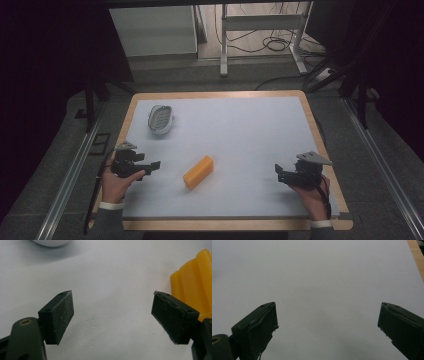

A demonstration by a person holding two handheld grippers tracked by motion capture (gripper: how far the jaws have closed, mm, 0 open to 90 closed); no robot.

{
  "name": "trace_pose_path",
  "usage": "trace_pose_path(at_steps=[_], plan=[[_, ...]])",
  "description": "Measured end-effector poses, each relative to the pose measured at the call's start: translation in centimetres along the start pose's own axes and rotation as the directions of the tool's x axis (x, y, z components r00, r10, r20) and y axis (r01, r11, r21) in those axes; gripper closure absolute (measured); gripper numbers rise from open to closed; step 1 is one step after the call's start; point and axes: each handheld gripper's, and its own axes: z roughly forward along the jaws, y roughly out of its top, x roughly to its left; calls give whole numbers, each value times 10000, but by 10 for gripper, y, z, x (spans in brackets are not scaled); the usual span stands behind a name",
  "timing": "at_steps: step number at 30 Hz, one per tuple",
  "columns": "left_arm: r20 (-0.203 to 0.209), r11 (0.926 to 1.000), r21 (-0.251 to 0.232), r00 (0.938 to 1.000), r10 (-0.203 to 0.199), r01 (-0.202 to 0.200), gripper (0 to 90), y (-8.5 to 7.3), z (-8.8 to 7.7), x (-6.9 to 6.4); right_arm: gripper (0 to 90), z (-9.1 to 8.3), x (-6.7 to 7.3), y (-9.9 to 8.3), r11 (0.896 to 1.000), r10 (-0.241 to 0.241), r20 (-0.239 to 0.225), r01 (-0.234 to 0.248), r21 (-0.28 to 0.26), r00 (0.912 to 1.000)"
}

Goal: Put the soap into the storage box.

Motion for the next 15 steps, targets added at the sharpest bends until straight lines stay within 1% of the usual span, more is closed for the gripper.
trace_pose_path(at_steps=[2,5,7,8,11,13,15], plan=[[-82,10000,-48,10000,-3,3,183,0,-1,0,26,-1,0,0,10000,5,1,-5,-31,10000],[125,9999,-148,9999,-60,62,182,0,-2,-1,35,-4,0,-1,9998,39,-215,-44,-205,9998],[117,9999,-129,9999,-35,36,182,1,-2,-1,37,-5,1,0,9997,96,-251,-102,-235,9996],[93,10000,-100,10000,0,1,182,1,-2,-2,40,-6,0,0,9993,174,-347,-185,-316,9992],[30,9997,-131,9998,183,-183,182,4,-5,-4,42,-7,-2,0,9992,226,-278,-235,-320,9994],[-121,9995,-154,9995,289,-291,182,5,-8,-6,42,-7,-2,0,9992,231,-243,-239,-315,9994],[-139,9993,-176,9994,331,-334,182,6,-9,-7,42,-6,-4,-1,9994,240,-202,-245,-262,9995]])
